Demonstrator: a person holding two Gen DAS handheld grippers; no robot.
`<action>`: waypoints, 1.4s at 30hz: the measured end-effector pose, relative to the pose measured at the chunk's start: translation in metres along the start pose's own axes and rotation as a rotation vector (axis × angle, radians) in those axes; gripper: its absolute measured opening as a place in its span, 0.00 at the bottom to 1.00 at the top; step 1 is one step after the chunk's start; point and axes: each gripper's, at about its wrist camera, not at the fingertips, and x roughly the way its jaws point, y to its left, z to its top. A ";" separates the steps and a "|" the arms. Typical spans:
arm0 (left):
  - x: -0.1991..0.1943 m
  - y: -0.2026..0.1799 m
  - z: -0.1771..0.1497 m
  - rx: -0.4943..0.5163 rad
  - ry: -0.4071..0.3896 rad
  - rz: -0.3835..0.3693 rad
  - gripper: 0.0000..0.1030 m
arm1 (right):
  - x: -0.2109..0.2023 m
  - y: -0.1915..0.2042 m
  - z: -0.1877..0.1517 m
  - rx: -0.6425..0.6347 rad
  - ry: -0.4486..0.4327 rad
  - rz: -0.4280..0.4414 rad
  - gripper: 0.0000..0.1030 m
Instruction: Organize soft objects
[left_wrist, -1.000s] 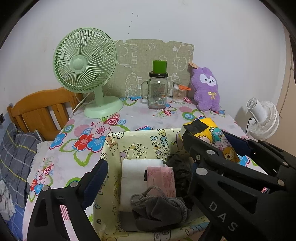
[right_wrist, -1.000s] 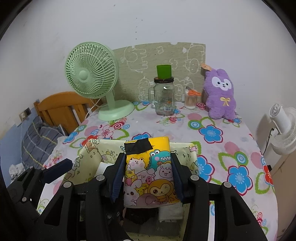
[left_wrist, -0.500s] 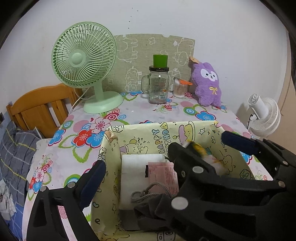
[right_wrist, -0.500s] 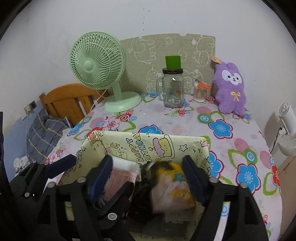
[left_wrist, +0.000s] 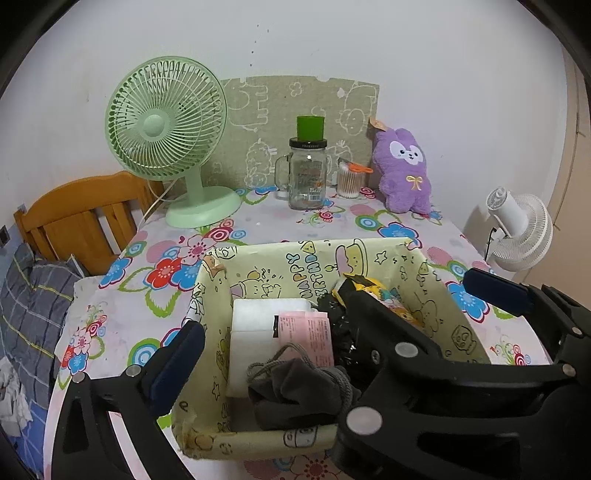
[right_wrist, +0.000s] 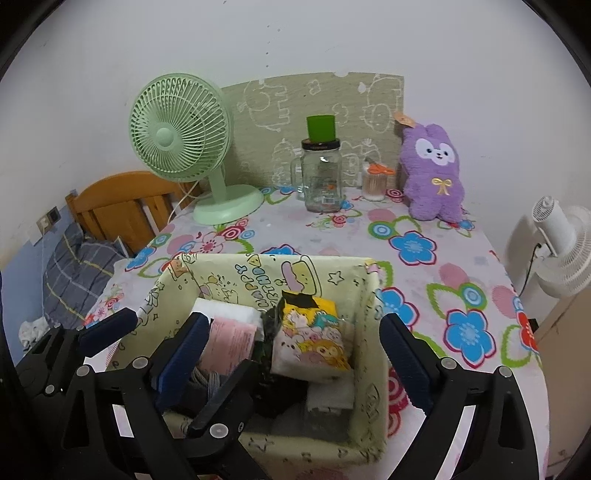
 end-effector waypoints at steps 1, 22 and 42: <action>-0.002 0.000 0.000 -0.001 -0.003 0.003 1.00 | -0.003 -0.001 -0.001 0.003 -0.002 -0.004 0.95; -0.052 0.006 -0.012 -0.033 -0.074 0.018 1.00 | -0.070 -0.006 -0.016 0.020 -0.090 -0.064 0.98; -0.120 0.011 -0.029 -0.031 -0.177 0.030 1.00 | -0.140 -0.017 -0.038 0.043 -0.202 -0.070 0.98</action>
